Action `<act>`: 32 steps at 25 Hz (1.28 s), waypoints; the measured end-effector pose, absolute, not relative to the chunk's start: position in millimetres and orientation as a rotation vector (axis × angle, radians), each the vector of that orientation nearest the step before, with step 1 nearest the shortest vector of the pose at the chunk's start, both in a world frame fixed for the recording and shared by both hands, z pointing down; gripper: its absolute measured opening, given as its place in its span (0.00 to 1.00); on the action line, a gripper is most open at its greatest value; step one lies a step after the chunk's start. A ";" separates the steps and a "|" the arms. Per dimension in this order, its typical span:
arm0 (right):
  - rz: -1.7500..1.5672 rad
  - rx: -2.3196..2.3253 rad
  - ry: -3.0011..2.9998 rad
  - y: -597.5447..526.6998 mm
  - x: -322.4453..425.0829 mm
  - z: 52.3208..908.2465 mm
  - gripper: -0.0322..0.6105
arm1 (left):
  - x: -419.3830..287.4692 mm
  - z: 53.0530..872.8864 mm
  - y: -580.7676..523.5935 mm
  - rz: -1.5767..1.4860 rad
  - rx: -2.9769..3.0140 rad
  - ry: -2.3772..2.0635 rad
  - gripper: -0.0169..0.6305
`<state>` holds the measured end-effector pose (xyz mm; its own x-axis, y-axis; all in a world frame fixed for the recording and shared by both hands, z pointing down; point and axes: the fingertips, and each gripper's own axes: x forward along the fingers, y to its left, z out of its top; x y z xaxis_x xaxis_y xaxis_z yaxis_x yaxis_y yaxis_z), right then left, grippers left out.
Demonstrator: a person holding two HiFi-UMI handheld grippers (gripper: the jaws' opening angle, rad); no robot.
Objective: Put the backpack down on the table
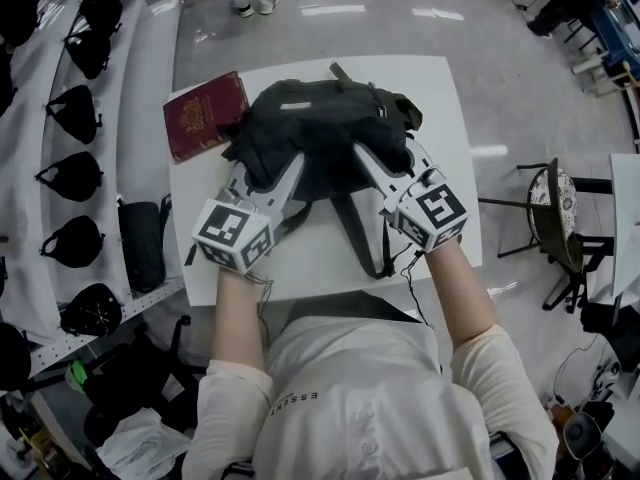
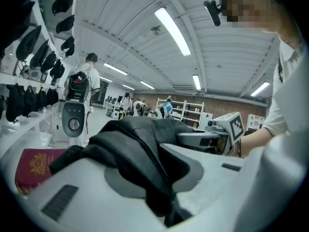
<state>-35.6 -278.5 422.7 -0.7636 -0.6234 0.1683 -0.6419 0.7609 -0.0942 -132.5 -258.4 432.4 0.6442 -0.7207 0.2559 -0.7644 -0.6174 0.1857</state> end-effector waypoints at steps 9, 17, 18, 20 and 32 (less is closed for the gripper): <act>0.302 1.016 -2.821 -234.8 -29.7 439.6 0.21 | -128.4 449.8 -213.2 0.187 2.563 -1.174 0.15; 0.362 1.011 -2.804 -193.7 -24.2 458.5 0.22 | -124.4 469.8 -171.2 0.183 2.523 -1.159 0.15; 0.374 1.011 -2.800 -189.4 -23.9 461.8 0.22 | -124.3 473.2 -166.7 0.183 2.514 -1.156 0.15; 0.399 1.007 -2.791 -180.6 -22.7 468.4 0.22 | -123.6 480.2 -157.5 0.185 2.496 -1.147 0.15; 0.503 0.983 -2.748 -137.3 -10.8 512.0 0.24 | -113.0 522.9 -112.0 0.206 2.493 -1.119 0.16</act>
